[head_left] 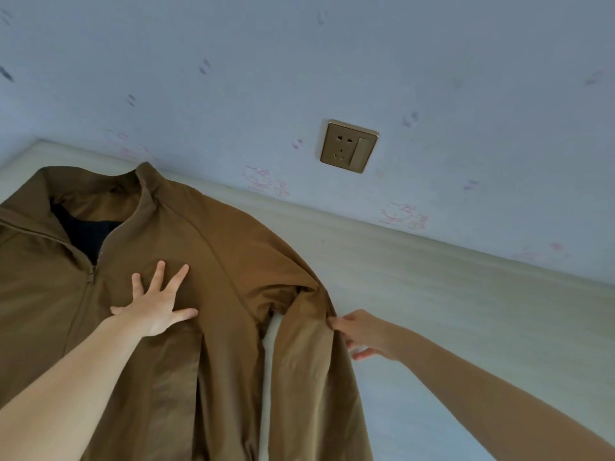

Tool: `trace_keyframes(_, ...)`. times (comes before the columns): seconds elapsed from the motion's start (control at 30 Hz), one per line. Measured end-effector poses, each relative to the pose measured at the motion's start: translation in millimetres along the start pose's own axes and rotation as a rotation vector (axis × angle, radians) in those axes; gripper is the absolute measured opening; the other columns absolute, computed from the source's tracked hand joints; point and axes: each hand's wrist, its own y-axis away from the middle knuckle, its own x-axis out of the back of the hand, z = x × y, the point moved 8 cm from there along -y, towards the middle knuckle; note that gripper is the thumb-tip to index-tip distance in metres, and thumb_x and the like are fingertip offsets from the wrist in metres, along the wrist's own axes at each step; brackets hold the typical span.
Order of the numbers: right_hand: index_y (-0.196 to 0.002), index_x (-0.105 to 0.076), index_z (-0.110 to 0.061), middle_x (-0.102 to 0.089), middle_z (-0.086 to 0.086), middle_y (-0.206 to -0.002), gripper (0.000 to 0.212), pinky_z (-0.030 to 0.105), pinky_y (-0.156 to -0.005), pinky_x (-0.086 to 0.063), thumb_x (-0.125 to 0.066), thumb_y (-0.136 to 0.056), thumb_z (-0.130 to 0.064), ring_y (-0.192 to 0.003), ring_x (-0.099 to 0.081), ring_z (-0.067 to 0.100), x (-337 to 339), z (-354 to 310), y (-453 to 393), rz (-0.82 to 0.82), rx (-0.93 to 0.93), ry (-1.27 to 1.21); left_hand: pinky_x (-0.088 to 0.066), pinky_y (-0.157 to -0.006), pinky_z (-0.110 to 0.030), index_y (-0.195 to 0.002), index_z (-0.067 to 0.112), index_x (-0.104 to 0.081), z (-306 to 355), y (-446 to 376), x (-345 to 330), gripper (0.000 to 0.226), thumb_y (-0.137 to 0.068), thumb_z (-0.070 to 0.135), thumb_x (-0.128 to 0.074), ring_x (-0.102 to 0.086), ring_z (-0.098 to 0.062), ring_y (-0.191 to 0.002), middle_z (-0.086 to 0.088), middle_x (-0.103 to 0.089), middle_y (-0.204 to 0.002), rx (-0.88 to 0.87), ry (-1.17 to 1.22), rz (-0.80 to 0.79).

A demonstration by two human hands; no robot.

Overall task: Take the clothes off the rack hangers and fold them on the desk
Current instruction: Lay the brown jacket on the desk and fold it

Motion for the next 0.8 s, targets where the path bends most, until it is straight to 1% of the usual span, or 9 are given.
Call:
trace_keyframes(0.1,-0.109,-0.064,-0.007,-0.068,0.01,-0.107,0.025,0.031,-0.084,-0.058,-0.055,-0.094,-0.025,-0.097,-0.067,0.02,4.3,3.6,-2.1,0.015,0.056,0.014,-0.016,-0.109,-0.073,-0.147,0.049,0.018,-0.5,-0.3,0.6,0.097,-0.085,0.065,-0.055,0.021,-0.039,-0.145,0.007,0.031,-0.157,0.005,0.006,0.0)
trace_keyframes(0.23,-0.11,-0.057,-0.004,-0.062,0.012,-0.105,0.02,0.033,-0.076,-0.057,-0.044,-0.099,-0.016,-0.094,-0.064,0.025,27.5,6.3,-2.7,0.044,0.058,-0.082,-0.016,-0.109,-0.073,-0.147,0.049,0.016,-2.0,-2.4,0.6,0.097,-0.084,0.065,-0.056,0.019,-0.04,-0.145,0.006,0.028,-0.158,0.006,0.002,0.017)
trace_keyframes(0.37,-0.105,-0.065,-0.006,-0.064,0.014,-0.105,0.018,0.031,-0.084,-0.048,-0.055,-0.096,-0.017,-0.099,-0.061,0.028,114.7,-16.4,2.6,0.459,0.2,-0.018,-0.015,-0.109,-0.073,-0.149,0.048,0.013,-2.4,-4.9,1.5,0.098,-0.083,0.064,-0.059,0.018,-0.041,-0.145,0.006,0.026,-0.159,0.008,0.013,0.034)
trace_keyframes(0.43,-0.098,-0.066,-0.01,-0.064,0.011,-0.098,0.013,0.026,-0.078,-0.044,-0.064,-0.09,-0.02,-0.093,-0.06,0.024,149.3,-33.1,14.1,0.585,0.257,-0.016,-0.014,-0.11,-0.072,-0.15,0.047,0.01,-1.6,-1.8,3.6,0.099,-0.082,0.064,-0.06,0.015,-0.041,-0.146,0.004,0.023,-0.16,0.027,0.005,0.041)
trace_keyframes(0.5,-0.097,-0.064,-0.015,-0.061,0.004,-0.097,0.01,0.026,-0.08,-0.041,-0.063,-0.09,-0.022,-0.095,-0.058,0.022,167.5,-48.9,22.3,0.655,0.312,0.156,-0.012,-0.111,-0.071,-0.151,0.044,0.008,4.2,2.1,7.6,0.098,-0.084,0.06,-0.062,0.012,-0.039,-0.147,0.003,0.02,-0.161,0.073,-0.035,0.037)
trace_keyframes(0.57,-0.106,-0.062,-0.017,-0.062,0.003,-0.108,0.016,0.033,-0.091,-0.044,-0.057,-0.092,-0.02,-0.105,-0.055,0.023,172.3,-55.5,26.9,0.732,0.363,0.353,-0.009,-0.113,-0.068,-0.154,0.035,0.001,24.1,6.2,14.9,0.092,-0.089,0.045,-0.063,0.01,-0.036,-0.148,0.0,0.016,-0.162,0.074,-0.088,0.076)
trace_keyframes(0.63,-0.119,-0.057,-0.017,-0.057,0.005,-0.123,0.026,0.041,-0.1,-0.041,-0.053,-0.094,-0.022,-0.117,-0.049,0.027,169.6,-47.8,29.4,0.773,0.373,0.491,-0.01,-0.116,-0.063,-0.156,0.028,-0.008,65.8,11.1,20.3,0.08,-0.094,0.033,-0.058,0.007,-0.031,-0.15,0.001,0.009,-0.163,-0.097,-0.093,0.205)
trace_keyframes(0.7,-0.132,-0.046,-0.015,-0.047,0.009,-0.133,0.038,0.043,-0.102,-0.039,-0.051,-0.095,-0.024,-0.122,-0.044,0.03,168.7,-32.4,34.3,0.837,0.341,0.64,-0.012,-0.119,-0.057,-0.155,0.03,-0.013,111.4,20.8,16.4,0.064,-0.1,0.042,-0.042,0.003,-0.028,-0.15,0.003,0.004,-0.164,-0.305,0.0,0.298)
trace_keyframes(0.8,-0.139,-0.034,-0.015,-0.039,0.013,-0.14,0.048,0.043,-0.1,-0.043,-0.048,-0.095,-0.029,-0.123,-0.044,0.033,163.2,-8.8,45.3,0.933,0.283,0.942,-0.005,-0.118,-0.056,-0.155,0.037,-0.004,151.3,26.4,-7.6,0.067,-0.097,0.061,-0.027,0.011,-0.03,-0.149,0.007,0.012,-0.163,-0.341,0.051,0.267)
